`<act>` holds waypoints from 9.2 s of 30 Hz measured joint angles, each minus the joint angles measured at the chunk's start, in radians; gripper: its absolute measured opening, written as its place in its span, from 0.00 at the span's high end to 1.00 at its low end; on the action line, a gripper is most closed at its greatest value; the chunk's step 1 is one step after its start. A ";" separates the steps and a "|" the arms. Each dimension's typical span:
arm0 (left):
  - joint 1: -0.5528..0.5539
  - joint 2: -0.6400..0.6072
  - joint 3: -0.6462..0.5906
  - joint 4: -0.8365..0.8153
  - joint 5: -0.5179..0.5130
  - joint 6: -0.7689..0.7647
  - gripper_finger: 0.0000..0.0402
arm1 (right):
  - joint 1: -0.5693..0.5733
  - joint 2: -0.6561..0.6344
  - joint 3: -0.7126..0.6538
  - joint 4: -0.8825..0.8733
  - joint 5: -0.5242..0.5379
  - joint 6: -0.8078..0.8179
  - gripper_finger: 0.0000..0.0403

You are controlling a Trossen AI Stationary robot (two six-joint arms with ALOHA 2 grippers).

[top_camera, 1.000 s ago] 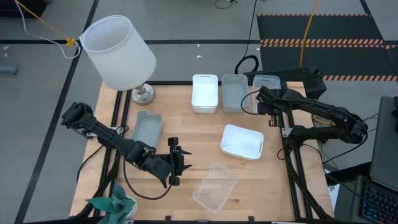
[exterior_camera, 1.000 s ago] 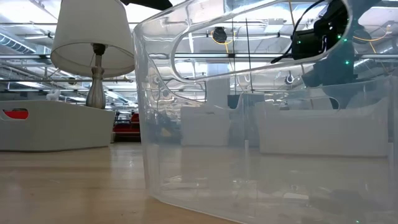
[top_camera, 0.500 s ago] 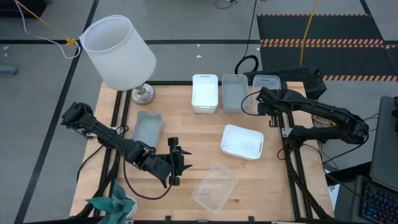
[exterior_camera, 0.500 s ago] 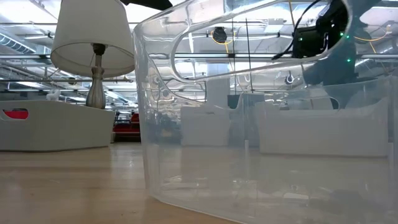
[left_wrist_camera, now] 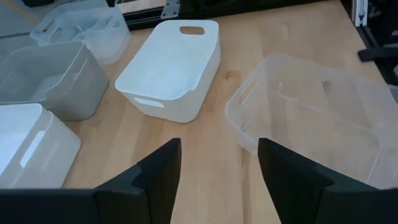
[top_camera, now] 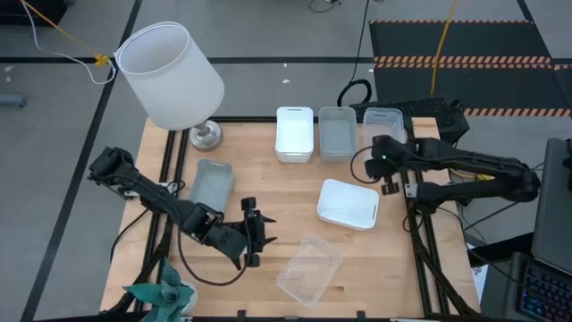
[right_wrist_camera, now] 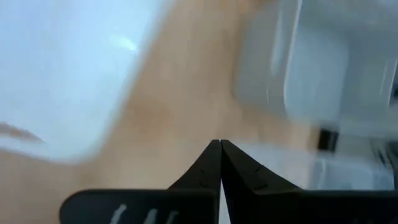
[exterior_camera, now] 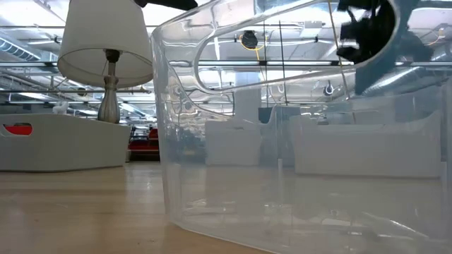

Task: Stack baskets by color
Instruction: Stack the bottom white bin on top of the top white bin

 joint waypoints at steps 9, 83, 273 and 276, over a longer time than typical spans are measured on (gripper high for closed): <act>-0.030 0.048 0.000 0.001 0.000 -0.047 0.47 | 0.372 0.087 0.134 -0.036 -0.065 0.179 1.00; 0.032 0.064 0.040 0.218 -0.063 0.161 0.47 | 0.773 0.274 0.087 0.349 0.187 0.539 0.99; 0.183 0.181 0.248 -0.132 0.082 0.523 0.63 | 0.571 0.461 0.214 0.512 0.097 0.567 0.98; 0.182 0.181 0.248 -0.096 0.075 0.526 0.65 | 0.570 0.461 0.214 0.505 0.099 0.567 0.98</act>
